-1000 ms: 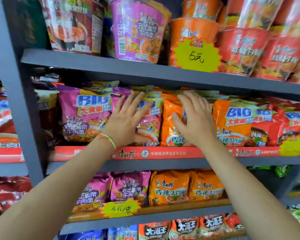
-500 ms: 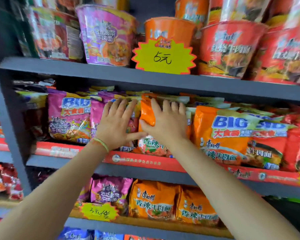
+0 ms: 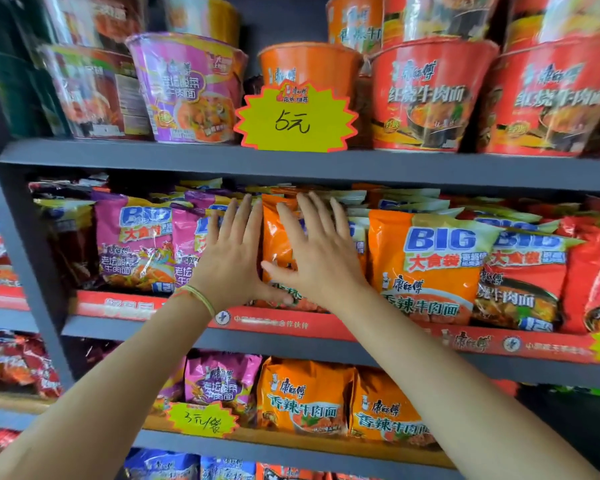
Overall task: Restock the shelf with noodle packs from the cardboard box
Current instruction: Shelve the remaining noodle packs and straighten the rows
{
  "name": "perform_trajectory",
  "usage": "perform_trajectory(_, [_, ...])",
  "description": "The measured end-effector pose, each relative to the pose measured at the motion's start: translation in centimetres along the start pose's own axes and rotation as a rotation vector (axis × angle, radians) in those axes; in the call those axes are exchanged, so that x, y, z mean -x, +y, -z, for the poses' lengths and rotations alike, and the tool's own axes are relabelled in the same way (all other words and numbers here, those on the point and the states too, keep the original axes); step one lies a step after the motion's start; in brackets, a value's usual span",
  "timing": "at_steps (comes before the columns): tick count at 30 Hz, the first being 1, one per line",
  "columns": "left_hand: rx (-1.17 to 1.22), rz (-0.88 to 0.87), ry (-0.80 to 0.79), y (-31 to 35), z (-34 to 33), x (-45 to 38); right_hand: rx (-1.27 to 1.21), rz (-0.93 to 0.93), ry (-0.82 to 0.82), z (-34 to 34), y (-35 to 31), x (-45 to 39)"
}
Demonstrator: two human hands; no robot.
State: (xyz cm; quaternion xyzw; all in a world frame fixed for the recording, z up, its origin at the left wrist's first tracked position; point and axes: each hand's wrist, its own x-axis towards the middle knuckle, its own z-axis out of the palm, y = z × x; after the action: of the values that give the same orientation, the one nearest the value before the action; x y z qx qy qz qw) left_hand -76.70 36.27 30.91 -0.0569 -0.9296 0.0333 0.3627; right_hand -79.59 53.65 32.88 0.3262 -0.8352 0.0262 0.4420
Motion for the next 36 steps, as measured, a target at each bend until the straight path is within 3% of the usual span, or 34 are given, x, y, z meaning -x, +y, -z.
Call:
perform_trajectory(3, [0.042,-0.027,0.039,0.1,0.1,0.2,0.074,0.057,-0.071,1.0,0.9,1.7])
perform_trajectory(7, [0.012,-0.123,0.028,0.1,0.6,-0.4,0.194,-0.004,-0.228,1.7,2.2,1.9])
perform_trajectory(15, [-0.033,-0.18,-0.002,-1.5,0.0,-0.6,0.217,-0.011,-0.327,1.4,1.6,0.9])
perform_trajectory(18, [0.054,-0.153,0.1,-2.4,0.6,0.2,0.214,-0.002,-0.268,2.1,1.2,1.8])
perform_trajectory(21, [0.125,0.036,0.242,-4.2,0.7,0.9,0.149,0.002,-0.075,2.3,-0.5,2.6])
perform_trajectory(23, [0.067,0.093,0.238,-4.9,0.2,0.8,0.118,-0.005,-0.019,2.1,-2.0,1.9])
perform_trajectory(28, [0.023,0.085,0.151,-4.9,-1.0,0.4,0.166,-0.092,-0.097,-0.1,-3.2,-0.2])
perform_trajectory(36, [-0.023,0.006,0.254,-5.8,-1.4,0.3,0.21,-0.132,-0.079,-1.9,-1.8,-0.6])
